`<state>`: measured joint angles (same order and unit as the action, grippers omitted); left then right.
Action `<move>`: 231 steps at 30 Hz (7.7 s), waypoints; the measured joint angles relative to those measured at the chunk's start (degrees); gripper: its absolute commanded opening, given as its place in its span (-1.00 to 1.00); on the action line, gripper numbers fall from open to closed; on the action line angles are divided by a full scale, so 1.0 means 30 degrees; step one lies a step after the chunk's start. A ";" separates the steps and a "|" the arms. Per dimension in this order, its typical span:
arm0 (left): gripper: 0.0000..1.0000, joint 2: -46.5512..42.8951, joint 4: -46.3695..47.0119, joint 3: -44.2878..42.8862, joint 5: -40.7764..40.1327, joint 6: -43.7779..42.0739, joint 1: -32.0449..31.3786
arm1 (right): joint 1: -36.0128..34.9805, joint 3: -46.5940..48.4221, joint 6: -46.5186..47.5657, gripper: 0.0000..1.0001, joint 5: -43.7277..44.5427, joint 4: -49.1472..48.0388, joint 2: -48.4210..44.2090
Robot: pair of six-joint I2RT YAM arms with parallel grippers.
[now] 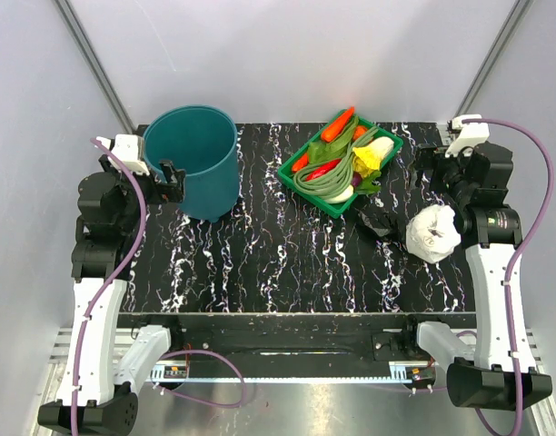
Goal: Put the trash bags into the trash bin
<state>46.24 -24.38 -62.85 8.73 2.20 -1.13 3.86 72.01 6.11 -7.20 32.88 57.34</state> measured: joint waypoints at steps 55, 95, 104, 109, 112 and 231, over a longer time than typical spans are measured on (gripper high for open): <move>0.98 1.0834 -1.2276 -0.9398 0.4095 -1.6721 -0.2834 | 0.0000 0.0131 0.0976 0.99 -0.4860 0.3424 -0.0022; -0.88 1.2852 -1.1256 -0.9675 0.4269 -1.4724 -0.4014 | 0.0000 -0.2011 0.2586 0.99 -0.4401 0.3432 0.0576; -1.00 1.2815 -1.0826 -0.9675 0.2980 -1.3814 -0.4182 | -0.0022 -0.3220 0.3883 0.95 -0.4401 0.2958 0.2834; -1.00 1.2750 -1.0382 -0.9428 0.1523 -1.3624 -0.4182 | -0.0685 -0.4269 0.4495 0.94 -0.3847 0.1814 0.3876; -1.00 1.2517 -0.9974 -0.9063 0.0954 -1.3639 -0.4182 | -0.1712 -0.5275 0.4903 0.93 -0.3002 0.0947 0.4175; 0.98 0.8364 -0.1989 -0.7271 -0.0444 -0.8211 -0.2739 | -0.9959 0.3716 0.0284 -1.00 0.2761 -0.1698 1.9132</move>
<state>71.33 -30.35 -84.66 7.40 -22.44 -9.34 -26.02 83.15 6.96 1.08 27.79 114.74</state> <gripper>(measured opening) 0.988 0.249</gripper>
